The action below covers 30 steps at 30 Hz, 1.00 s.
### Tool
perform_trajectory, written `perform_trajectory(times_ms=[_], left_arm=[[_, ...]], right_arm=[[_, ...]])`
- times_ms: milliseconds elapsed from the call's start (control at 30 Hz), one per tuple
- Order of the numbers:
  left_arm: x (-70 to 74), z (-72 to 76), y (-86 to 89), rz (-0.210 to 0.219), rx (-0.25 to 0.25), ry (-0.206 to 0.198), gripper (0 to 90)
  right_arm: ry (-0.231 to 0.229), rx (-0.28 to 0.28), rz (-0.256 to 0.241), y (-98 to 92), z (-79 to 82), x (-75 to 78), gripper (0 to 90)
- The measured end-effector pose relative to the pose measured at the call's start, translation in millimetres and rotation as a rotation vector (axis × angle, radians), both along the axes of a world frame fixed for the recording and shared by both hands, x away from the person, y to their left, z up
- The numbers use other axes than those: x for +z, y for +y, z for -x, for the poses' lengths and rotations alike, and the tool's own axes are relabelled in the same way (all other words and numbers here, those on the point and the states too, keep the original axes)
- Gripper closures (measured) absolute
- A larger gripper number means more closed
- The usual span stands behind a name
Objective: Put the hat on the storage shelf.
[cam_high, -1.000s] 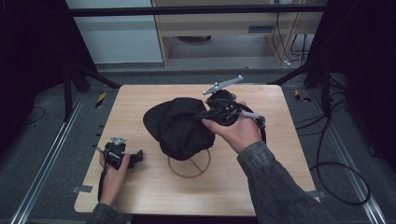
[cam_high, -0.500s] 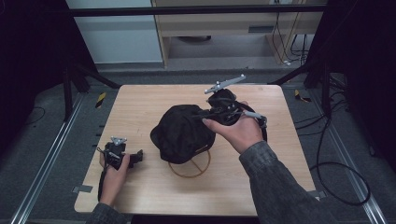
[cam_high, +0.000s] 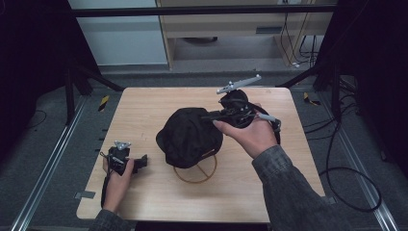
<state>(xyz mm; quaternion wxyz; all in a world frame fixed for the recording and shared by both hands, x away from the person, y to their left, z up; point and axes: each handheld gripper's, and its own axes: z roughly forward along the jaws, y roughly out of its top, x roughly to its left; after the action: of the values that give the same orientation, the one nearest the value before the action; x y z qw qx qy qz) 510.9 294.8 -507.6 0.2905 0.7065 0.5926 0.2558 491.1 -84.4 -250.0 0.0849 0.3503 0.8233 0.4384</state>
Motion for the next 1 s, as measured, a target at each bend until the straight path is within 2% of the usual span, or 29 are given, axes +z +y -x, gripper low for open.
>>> perform_trajectory(times_ms=[433,667,767,1000], left_arm=[[0.0,0.0,-0.1,0.0,-0.001,0.0,0.0],[0.0,0.0,-0.1,0.0,-0.001,0.0,0.0],[-0.1,0.0,-0.1,0.001,-0.001,-0.001,0.0],[-0.2,0.0,-0.1,0.001,-0.001,-0.002,0.0]], right_arm=[[-0.025,-0.016,-0.016,-9.6,3.6,7.5,66.9],[-0.035,-0.032,-0.022,-15.3,4.5,9.3,62.6],[-0.045,-0.043,-0.024,-20.0,5.8,10.0,57.5],[-0.076,-0.096,-0.042,-36.2,9.0,11.9,37.5]])
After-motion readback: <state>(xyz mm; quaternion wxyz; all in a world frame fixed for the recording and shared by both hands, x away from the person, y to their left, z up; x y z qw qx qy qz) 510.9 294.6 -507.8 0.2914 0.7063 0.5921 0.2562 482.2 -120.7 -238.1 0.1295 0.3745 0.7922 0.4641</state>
